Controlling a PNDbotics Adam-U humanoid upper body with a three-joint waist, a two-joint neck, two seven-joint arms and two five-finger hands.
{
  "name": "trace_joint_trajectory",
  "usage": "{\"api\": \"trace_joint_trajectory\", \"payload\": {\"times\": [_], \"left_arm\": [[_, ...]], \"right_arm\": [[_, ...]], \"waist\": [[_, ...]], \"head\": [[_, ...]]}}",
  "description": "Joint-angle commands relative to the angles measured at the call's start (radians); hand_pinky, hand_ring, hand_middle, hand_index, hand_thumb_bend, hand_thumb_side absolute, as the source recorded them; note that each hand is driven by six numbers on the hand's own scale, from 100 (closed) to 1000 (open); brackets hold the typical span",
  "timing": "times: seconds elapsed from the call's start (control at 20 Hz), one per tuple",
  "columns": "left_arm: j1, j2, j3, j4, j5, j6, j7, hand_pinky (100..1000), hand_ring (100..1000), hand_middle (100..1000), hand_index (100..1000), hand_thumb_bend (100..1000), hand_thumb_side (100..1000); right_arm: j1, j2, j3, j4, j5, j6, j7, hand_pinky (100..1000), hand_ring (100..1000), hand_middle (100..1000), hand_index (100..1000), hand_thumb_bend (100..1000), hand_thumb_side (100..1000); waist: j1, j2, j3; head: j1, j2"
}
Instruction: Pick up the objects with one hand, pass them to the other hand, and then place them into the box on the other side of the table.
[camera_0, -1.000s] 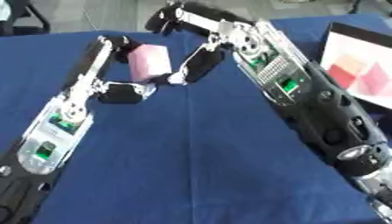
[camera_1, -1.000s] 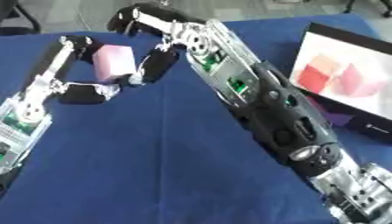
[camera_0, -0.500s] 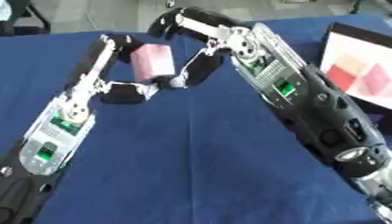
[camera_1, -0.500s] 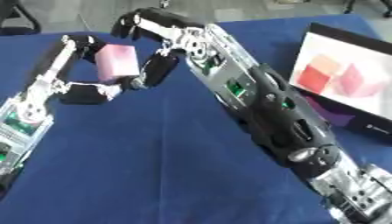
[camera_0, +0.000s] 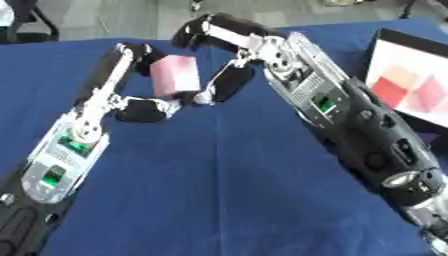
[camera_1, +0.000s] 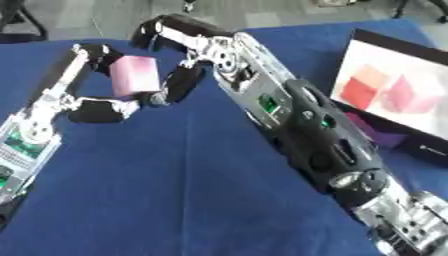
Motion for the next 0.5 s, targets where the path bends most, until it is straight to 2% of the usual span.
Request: {"api": "trace_joint_trajectory", "payload": {"times": [0.05,0.5], "left_arm": [[-0.025,-0.010,-0.007,-0.036,-0.001,-0.006,-0.007,674,567,405,518,100,100],[-0.027,-0.018,-0.011,-0.031,-0.003,-0.011,-0.017,672,571,414,524,100,100]], "right_arm": [[-0.016,-0.003,-0.007,0.000,-0.007,0.008,-0.014,889,806,753,809,441,100],[-0.014,-0.001,-0.007,0.000,-0.028,0.022,-0.019,886,795,730,797,370,100]], "waist": [[0.003,-0.020,0.000],[0.004,-0.018,-0.001]], "head": [[0.004,-0.016],[0.006,-0.018]]}}
